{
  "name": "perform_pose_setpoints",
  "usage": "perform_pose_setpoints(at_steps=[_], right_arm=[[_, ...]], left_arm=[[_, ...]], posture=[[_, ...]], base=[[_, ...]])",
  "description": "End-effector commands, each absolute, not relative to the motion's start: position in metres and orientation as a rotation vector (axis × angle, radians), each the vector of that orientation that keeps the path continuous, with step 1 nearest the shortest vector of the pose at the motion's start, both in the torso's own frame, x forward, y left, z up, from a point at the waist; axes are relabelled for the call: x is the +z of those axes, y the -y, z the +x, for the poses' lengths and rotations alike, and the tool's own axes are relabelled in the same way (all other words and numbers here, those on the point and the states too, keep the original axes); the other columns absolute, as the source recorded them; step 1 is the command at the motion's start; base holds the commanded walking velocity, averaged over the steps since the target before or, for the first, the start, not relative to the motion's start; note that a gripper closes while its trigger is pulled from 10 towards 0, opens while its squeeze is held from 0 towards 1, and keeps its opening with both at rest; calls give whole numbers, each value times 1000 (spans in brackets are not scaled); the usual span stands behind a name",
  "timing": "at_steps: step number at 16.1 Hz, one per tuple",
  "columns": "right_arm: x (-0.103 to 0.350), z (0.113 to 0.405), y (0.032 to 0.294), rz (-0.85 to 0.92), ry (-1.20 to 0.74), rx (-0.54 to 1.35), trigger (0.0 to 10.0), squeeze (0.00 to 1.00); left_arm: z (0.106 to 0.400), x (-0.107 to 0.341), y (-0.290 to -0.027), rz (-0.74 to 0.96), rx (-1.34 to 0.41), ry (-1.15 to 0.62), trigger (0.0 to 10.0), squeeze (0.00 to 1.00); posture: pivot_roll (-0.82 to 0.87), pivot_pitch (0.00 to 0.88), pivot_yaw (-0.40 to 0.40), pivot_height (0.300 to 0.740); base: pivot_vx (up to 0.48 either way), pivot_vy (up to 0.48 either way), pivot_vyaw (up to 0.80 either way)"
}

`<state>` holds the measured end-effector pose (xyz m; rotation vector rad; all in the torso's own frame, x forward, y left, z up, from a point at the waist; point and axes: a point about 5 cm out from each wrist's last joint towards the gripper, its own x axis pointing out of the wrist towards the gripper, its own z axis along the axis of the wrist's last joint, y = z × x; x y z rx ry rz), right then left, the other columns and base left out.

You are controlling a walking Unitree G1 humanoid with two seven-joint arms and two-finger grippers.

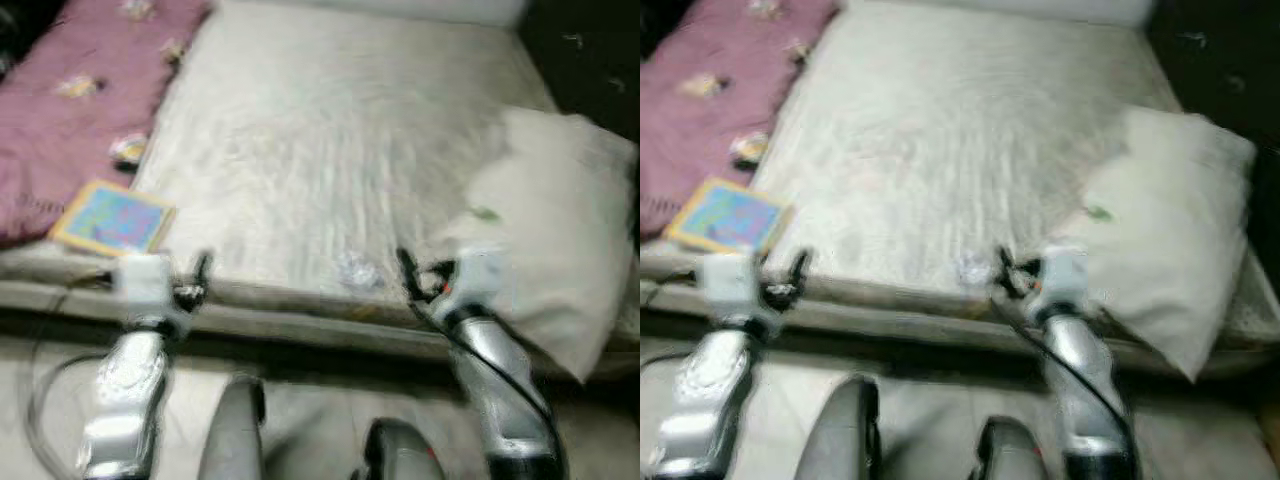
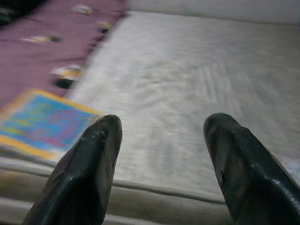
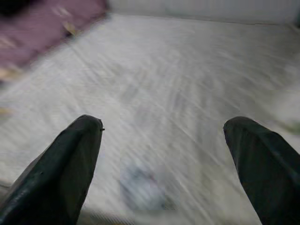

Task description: Clean up the room

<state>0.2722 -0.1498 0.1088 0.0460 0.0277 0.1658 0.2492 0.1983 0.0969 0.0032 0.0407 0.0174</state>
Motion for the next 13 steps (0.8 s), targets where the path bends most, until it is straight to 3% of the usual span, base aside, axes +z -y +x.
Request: perform_pose_setpoints(at_steps=[1,5,11,13], right_arm=[[104,267,165,29,-54,117,10000,0],[102,267,166,30,-62,111,10000,0],[98,266,167,17,-87,107,10000,0],[100,265,167,25,-70,111,10000,0]], left_arm=[[252,99,-186,-17,-22,-29,10000,0],[251,98,-186,-17,-23,-33,10000,0],[250,95,-184,-12,-23,-55,10000,0],[249,93,-184,-10,-23,-60,10000,0]], posture=[[8,127,-42,646],[8,127,-42,646],[15,121,-45,646],[17,118,-48,621]], base=[[341,0,0],[342,0,0],[0,0,0],[0,0,0]])
